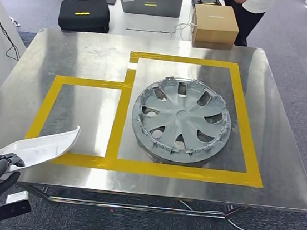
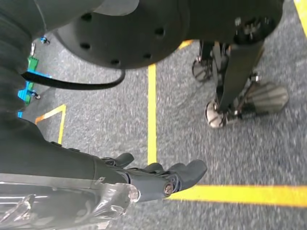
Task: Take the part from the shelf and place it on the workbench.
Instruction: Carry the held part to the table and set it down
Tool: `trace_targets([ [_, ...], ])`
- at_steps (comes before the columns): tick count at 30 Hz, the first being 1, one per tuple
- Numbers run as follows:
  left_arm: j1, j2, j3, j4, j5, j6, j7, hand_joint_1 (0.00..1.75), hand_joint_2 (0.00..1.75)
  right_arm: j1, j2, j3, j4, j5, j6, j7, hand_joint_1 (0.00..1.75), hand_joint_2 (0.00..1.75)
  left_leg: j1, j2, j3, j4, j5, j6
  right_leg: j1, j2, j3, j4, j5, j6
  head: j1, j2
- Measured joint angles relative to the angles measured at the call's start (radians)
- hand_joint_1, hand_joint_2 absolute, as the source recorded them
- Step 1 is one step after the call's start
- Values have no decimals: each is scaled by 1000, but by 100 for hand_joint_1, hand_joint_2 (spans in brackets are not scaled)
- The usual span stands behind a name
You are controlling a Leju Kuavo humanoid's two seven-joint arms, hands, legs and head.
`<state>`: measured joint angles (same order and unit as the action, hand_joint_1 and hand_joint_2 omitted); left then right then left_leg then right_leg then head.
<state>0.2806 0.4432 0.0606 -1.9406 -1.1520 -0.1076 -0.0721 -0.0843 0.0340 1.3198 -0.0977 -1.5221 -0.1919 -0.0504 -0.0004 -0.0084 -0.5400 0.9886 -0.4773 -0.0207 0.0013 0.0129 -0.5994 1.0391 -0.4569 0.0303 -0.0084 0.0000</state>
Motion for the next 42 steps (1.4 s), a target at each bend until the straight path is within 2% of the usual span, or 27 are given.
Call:
trace_targets([
  [11,-8,-12,0,2,-3,9,4,175,175,0,0,1,0,0,1,-1,0,175,0,0,0,-1,3,-4,-1,-1,2,-3,4,-2,1,0],
  [16,-56,-38,13,26,9,32,-5,175,175,-1,0,10,0,1,6,-1,0,175,0,0,0,-1,4,-4,-1,-1,3,-5,6,0,1,0],
  [23,-212,-107,70,151,-12,18,-18,175,175,-5,0,35,0,4,15,-3,0,175,-1,0,0,-1,5,-3,-1,-2,4,-5,8,-1,1,0],
  [28,-340,-161,69,285,-57,-11,-30,175,175,-11,-1,54,0,6,18,-5,0,175,-1,0,0,0,7,-2,-2,-2,3,-6,10,0,0,0],
  [36,-522,-288,-39,423,-147,-34,29,175,175,-17,-2,68,0,6,22,7,0,175,-3,0,-1,0,8,-1,-3,-2,3,-8,13,3,1,0],
  [42,-603,-362,-105,491,-159,-35,41,175,175,-18,-2,76,0,6,26,6,0,175,-3,0,-1,0,8,0,-3,0,3,-10,14,4,1,0],
])
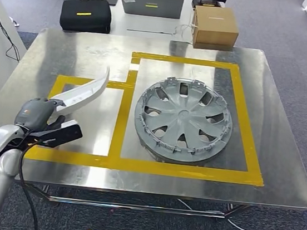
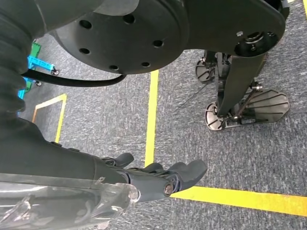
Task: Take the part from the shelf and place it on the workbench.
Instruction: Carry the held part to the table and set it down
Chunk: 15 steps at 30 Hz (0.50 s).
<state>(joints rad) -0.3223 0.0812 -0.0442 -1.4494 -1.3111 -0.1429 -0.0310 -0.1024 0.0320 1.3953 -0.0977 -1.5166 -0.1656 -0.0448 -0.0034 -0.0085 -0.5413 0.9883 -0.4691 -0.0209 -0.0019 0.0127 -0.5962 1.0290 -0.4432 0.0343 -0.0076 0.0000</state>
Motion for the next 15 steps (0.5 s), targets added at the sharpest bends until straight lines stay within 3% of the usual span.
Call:
trace_targets([
  [7,-68,-50,-39,67,2,7,-7,175,175,0,0,0,0,-3,5,-10,0,175,0,0,-1,0,0,0,0,0,0,0,0,0,0,0],
  [15,-114,-75,-52,132,-10,12,-5,175,175,1,-1,0,0,-4,2,-7,0,175,0,0,-1,0,0,0,0,0,-1,-1,0,1,0,0],
])
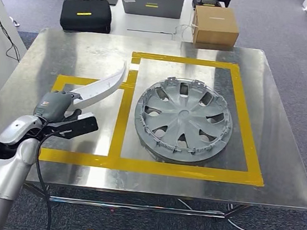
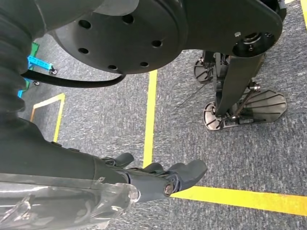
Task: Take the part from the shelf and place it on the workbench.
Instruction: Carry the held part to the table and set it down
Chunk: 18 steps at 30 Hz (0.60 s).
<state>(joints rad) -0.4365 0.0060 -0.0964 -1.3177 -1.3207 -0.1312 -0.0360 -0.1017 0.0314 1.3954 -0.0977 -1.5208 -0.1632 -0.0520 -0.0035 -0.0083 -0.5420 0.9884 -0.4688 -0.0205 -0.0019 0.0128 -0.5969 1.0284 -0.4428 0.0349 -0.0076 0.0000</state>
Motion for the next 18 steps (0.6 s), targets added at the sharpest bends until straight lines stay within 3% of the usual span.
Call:
trace_targets([
  [8,-105,-19,-16,186,-95,91,5,175,175,1,-3,-14,0,-1,-16,13,0,175,0,0,0,0,1,1,0,0,0,0,1,1,0,0],
  [18,-169,-34,3,305,-144,81,46,175,175,2,-6,-29,0,-1,-16,10,0,175,0,0,-1,0,1,1,0,0,0,0,1,0,0,0],
])
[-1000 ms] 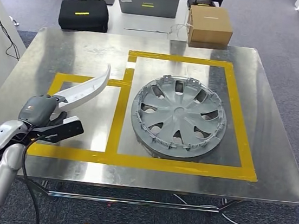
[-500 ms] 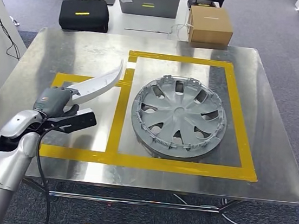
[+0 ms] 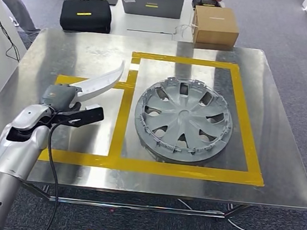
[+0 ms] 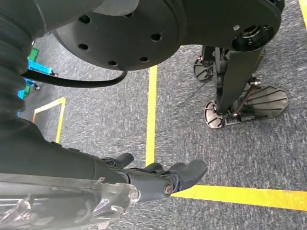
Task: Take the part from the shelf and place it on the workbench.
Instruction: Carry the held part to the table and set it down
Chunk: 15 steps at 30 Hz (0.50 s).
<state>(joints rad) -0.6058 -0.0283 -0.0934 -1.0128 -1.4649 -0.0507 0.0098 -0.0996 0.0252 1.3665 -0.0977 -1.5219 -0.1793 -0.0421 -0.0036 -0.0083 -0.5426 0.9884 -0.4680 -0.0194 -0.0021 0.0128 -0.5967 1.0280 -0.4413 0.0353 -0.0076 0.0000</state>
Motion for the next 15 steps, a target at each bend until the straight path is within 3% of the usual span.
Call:
trace_targets([
  [7,-5,-33,62,52,20,-4,-4,175,175,-1,-1,-5,0,0,-3,0,0,175,0,0,0,0,0,0,0,0,0,0,0,0,0,0],
  [15,-5,-56,143,110,-83,7,90,175,175,-2,-2,-5,0,0,-10,8,0,175,0,0,0,0,0,0,0,0,0,0,0,0,0,0],
])
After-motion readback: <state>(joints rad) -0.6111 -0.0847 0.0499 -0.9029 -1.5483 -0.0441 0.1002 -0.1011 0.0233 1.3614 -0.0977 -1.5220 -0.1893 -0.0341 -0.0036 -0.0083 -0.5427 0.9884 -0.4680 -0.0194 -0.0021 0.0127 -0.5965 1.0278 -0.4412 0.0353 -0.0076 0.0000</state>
